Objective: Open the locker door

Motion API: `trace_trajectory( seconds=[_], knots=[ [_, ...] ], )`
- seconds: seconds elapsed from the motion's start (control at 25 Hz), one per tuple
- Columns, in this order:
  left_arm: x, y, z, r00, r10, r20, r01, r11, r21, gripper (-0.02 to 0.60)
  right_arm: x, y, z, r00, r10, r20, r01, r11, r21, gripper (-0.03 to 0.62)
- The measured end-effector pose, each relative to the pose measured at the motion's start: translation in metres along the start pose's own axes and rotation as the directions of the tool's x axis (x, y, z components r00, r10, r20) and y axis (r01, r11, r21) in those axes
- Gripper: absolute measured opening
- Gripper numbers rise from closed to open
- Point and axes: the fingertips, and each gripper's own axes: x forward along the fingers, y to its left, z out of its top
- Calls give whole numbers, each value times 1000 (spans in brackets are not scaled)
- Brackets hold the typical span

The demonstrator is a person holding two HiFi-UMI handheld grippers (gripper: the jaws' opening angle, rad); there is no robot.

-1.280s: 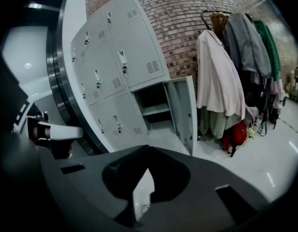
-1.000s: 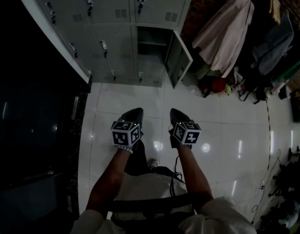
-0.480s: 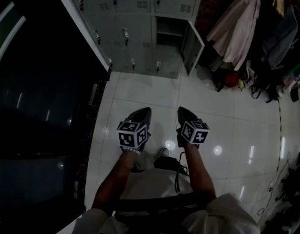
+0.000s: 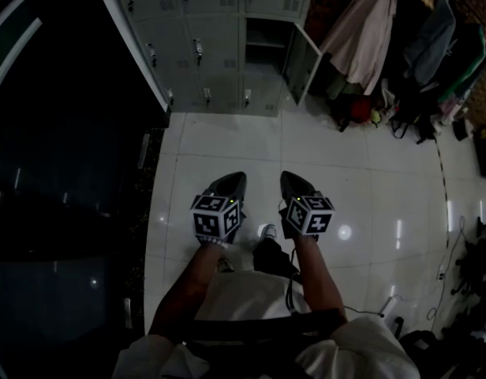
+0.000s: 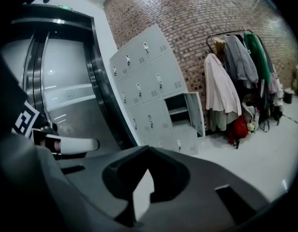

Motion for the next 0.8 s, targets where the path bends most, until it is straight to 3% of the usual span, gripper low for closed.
trace_trajectory(
  seconds=[0.36,0.8],
  knots=[
    [-21,-23,-19,996,-89,-24,90,996,29,-2,-43,20,-14,996,-75,46,75,997,-2,8],
    [-19,-19,-3,995,-98,-11,99,994,47,-2,-35,23,1,994,-88,64,89,996,-18,8]
  ],
)
